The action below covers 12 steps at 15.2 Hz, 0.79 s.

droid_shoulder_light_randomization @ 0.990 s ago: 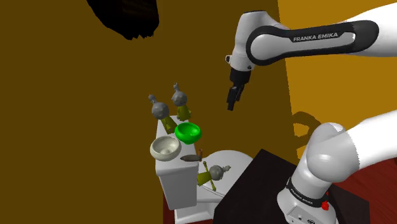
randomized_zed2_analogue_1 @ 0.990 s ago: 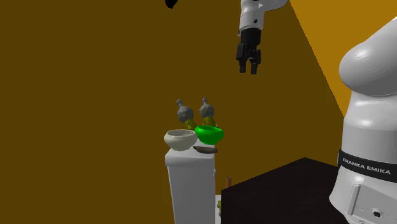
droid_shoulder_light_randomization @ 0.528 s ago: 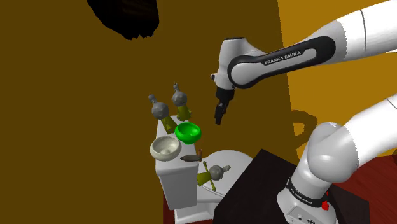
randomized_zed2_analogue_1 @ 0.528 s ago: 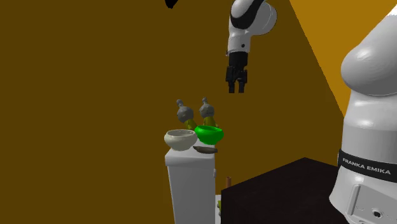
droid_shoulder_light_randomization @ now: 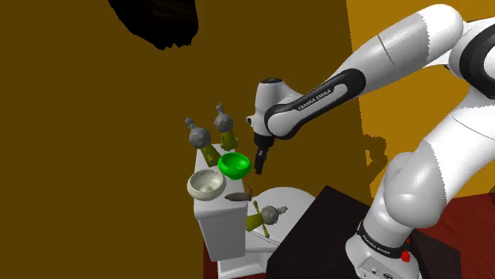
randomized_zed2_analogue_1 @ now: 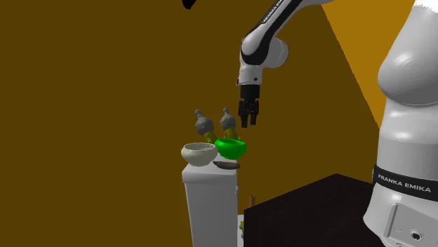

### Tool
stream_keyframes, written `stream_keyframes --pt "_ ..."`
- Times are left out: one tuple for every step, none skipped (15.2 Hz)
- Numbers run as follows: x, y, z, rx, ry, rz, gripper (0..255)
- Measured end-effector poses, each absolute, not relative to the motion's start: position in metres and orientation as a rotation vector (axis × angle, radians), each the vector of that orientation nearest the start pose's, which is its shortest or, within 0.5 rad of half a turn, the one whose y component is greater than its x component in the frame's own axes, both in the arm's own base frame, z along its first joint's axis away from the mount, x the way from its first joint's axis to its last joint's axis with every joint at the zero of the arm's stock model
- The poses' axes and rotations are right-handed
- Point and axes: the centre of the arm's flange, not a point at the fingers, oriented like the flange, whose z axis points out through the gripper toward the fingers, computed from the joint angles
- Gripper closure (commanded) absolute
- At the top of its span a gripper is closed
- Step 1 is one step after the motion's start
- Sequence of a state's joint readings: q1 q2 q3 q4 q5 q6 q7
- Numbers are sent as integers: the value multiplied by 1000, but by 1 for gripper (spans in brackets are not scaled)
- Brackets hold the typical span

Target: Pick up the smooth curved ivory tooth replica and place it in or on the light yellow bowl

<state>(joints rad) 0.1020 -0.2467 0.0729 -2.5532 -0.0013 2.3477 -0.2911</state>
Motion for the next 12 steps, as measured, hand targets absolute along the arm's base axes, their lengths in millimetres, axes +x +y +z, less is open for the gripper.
stream_keyframes --pt "435 82 349 -3071 -752 -61 0" --pt "440 83 336 -3064 -776 -58 0" --pt "445 87 326 -3058 -800 -56 0" --pt "450 91 315 -3051 -824 -54 0" --pt "455 94 305 -3044 -848 -52 0" --pt "461 99 294 -3037 -871 -50 0" --pt "465 106 280 -3029 -895 -47 0" --pt "469 107 266 -3021 -918 -44 0" --pt "472 111 255 -3014 -941 -42 0" --pt "474 115 243 -3005 -965 -40 0" --pt "479 121 231 -2997 -988 -39 0" --pt "481 124 225 -2992 -1001 -36 0"
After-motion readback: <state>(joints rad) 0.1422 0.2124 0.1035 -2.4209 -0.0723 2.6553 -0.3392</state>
